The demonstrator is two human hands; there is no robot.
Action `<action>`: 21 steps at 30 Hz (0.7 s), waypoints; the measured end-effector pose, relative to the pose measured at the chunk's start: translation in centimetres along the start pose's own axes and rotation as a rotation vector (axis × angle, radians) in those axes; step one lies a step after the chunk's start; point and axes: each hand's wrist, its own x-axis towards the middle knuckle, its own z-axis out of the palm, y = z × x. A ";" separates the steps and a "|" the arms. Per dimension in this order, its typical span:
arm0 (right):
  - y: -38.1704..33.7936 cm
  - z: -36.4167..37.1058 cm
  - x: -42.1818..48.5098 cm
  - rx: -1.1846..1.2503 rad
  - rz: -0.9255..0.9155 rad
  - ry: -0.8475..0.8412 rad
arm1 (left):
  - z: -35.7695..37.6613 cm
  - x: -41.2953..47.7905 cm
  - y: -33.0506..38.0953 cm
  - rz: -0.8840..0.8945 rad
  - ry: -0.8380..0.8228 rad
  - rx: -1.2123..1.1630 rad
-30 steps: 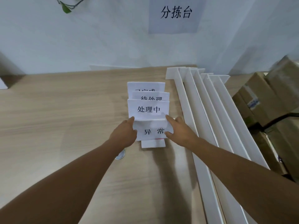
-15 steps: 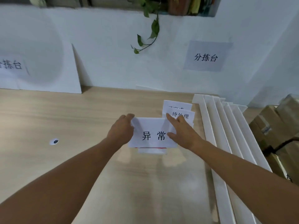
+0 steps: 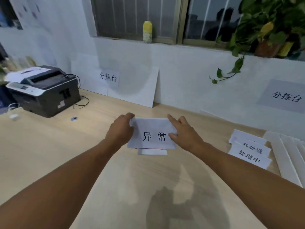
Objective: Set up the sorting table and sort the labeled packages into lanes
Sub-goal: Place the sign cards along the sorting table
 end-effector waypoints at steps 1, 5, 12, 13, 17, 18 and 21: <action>-2.7 1.0 0.8 0.002 -0.013 -0.003 | -1.7 -0.2 -2.3 -0.009 0.020 0.007; -12.6 5.1 4.2 0.015 -0.069 0.006 | -8.2 -0.7 -11.4 -0.045 0.079 0.023; -24.4 12.7 10.1 0.042 -0.117 0.009 | -15.3 0.9 -24.0 -0.103 0.126 0.050; -25.5 13.8 11.3 0.035 -0.119 0.015 | -15.9 1.6 -25.6 -0.105 0.133 0.055; -29.0 18.5 16.6 0.017 -0.107 0.018 | -16.6 6.0 -31.9 -0.122 0.142 0.058; -29.5 19.8 18.2 0.011 -0.101 0.019 | -16.6 7.4 -33.5 -0.126 0.137 0.058; -30.5 23.8 23.4 0.021 -0.063 0.029 | -15.9 12.1 -38.2 -0.111 0.115 0.066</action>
